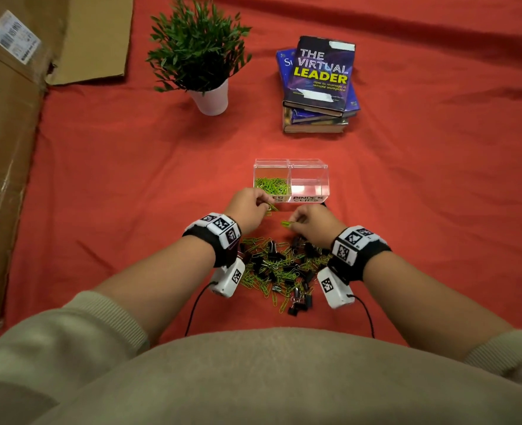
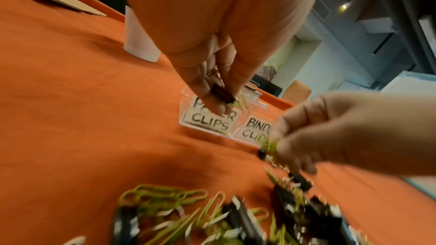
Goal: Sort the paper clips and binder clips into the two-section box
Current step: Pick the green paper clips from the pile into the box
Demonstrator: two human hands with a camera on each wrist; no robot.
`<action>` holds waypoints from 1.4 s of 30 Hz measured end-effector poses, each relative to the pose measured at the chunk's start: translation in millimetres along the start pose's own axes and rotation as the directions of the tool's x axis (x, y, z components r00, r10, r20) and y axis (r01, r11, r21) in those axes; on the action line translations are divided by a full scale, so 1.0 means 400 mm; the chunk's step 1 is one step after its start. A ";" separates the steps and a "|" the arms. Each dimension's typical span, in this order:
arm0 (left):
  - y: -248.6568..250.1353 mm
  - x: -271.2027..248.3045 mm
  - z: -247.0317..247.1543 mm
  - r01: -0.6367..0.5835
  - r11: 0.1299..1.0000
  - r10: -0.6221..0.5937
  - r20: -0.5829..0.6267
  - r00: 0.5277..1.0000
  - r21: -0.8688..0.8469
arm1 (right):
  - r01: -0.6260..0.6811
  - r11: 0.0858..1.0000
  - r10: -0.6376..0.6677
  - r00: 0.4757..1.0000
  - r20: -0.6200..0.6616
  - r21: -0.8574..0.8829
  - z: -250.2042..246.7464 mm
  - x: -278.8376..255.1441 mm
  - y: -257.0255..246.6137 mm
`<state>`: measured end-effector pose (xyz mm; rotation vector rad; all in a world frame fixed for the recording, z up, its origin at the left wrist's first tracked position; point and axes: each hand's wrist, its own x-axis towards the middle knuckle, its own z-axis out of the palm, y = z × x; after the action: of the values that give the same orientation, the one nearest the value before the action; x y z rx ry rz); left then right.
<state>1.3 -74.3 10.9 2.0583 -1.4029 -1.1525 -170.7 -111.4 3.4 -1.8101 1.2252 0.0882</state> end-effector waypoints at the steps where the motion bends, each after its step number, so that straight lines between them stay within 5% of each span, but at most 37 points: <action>1: -0.007 -0.007 0.003 0.009 1.000 -0.009 0.017 1.000 0.013 | -0.006 0.999 0.006 1.000 -0.012 0.036 -0.015 0.003 -0.004; 9: -0.040 -0.036 0.008 0.007 0.993 -0.021 0.124 0.992 0.114 | 0.040 0.994 -0.026 0.991 -0.134 0.105 -0.104 0.069 -0.072; 14: -0.049 -0.031 0.010 0.048 0.995 -0.057 0.102 0.993 0.086 | 0.063 0.991 -0.089 0.969 -0.229 -0.117 -0.093 0.135 -0.107; 23: -0.057 -0.026 0.000 0.075 0.997 -0.073 0.057 0.996 -0.025 | 0.218 0.906 -0.294 0.941 -0.168 -0.364 -0.045 0.108 -0.129; 29: 0.004 -0.005 -0.028 0.022 0.980 -0.022 0.001 1.000 -0.197 | 0.219 0.856 -0.190 0.976 0.109 -0.468 0.073 0.011 -0.006; 35: 0.004 0.002 -0.005 0.045 0.997 -0.035 0.149 0.988 -0.065 | 0.248 0.781 -0.265 0.963 0.056 -0.573 0.127 -0.003 0.034; 42: -0.052 -0.006 0.017 0.041 0.991 -0.064 0.176 0.982 0.128 | 0.252 0.730 -0.245 0.964 0.101 -0.636 0.134 0.004 0.035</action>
<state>7.5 -62.5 -6.6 2.1323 -1.5481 -1.3333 -158.9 -75.8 -37.2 -2.5599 0.9868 0.4126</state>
